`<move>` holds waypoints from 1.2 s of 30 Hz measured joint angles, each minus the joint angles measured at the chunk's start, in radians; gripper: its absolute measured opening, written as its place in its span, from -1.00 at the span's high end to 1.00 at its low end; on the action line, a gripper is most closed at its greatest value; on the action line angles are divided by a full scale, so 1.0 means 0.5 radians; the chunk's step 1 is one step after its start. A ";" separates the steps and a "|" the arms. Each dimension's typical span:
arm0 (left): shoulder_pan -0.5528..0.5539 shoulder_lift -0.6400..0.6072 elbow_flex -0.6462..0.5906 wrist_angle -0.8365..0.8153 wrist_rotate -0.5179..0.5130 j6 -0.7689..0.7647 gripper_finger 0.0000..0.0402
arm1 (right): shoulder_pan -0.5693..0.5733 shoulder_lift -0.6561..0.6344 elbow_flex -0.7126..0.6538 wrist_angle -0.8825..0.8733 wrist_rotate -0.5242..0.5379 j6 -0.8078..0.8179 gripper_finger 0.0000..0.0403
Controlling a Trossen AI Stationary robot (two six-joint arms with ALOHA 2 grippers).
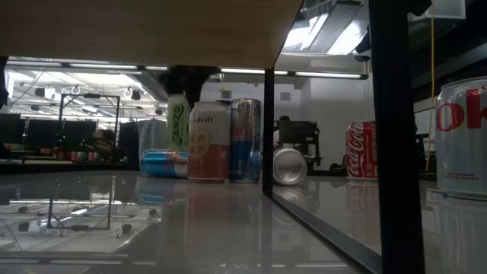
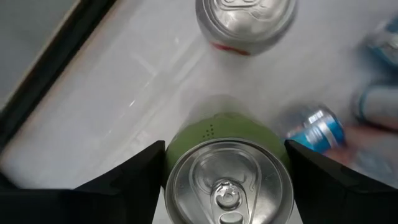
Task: Place canned beverage on shelf
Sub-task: Put the green soda can on the shelf
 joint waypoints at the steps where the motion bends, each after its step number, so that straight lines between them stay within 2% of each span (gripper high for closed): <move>1: -0.004 -0.013 0.050 -0.066 0.000 0.030 -0.35 | 0.000 0.000 0.000 0.004 0.001 0.000 -0.82; 10: -0.221 -0.031 0.619 -0.710 -0.003 0.148 -0.35 | 0.000 0.000 0.000 0.015 0.000 0.000 -0.82; 16: -0.510 -0.095 0.870 -0.735 0.088 0.062 -0.35 | 0.002 0.001 0.000 0.017 0.000 0.000 -0.82; 24: -0.928 -0.274 0.884 -0.747 0.081 -0.326 -0.35 | 0.002 0.001 0.000 0.043 -0.001 0.000 -0.82; 36: -1.658 -0.327 0.886 -0.743 0.294 -0.834 -0.35 | 0.002 0.001 0.000 0.059 -0.001 0.006 -0.82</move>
